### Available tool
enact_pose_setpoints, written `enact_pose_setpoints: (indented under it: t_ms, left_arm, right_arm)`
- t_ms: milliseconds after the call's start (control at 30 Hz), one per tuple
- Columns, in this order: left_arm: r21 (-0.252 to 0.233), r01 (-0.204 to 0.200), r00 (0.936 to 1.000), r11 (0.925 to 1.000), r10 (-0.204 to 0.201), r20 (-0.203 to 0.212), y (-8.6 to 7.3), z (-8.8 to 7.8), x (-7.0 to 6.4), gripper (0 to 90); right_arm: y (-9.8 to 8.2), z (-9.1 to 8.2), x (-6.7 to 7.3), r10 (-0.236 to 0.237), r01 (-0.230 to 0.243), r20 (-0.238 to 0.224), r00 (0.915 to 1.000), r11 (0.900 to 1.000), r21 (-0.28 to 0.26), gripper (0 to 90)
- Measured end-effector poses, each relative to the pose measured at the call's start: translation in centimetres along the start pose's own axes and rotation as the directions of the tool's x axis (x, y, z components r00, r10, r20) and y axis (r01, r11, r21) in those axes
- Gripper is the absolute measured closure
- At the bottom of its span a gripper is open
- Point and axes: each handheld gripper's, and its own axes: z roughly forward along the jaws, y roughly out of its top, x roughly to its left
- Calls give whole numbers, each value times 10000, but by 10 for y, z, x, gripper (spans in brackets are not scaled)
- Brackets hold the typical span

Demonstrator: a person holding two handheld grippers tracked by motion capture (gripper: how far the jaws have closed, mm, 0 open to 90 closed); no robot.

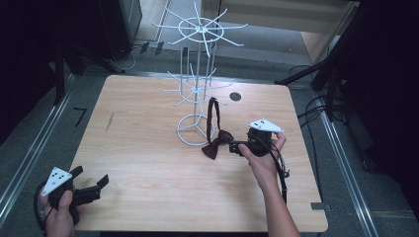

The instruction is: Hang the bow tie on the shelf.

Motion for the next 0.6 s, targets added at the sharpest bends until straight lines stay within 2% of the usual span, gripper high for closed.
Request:
enact_pose_setpoints:
  t_ms: [367, 600]
  left_arm:
    - [-6, -6, 10000, 10000, 6, -1, 0, 0, 0, 0]
    - [-7, 5, 10000, 10000, -5, -6, 0, 0, 0, 0]
  right_arm:
    - [-14, -27, -20, 103, -96, 359, 9993, 9998, -201, 0]
    - [-23, -38, -31, 291, -279, 552, 9981, 9994, -215, 0]
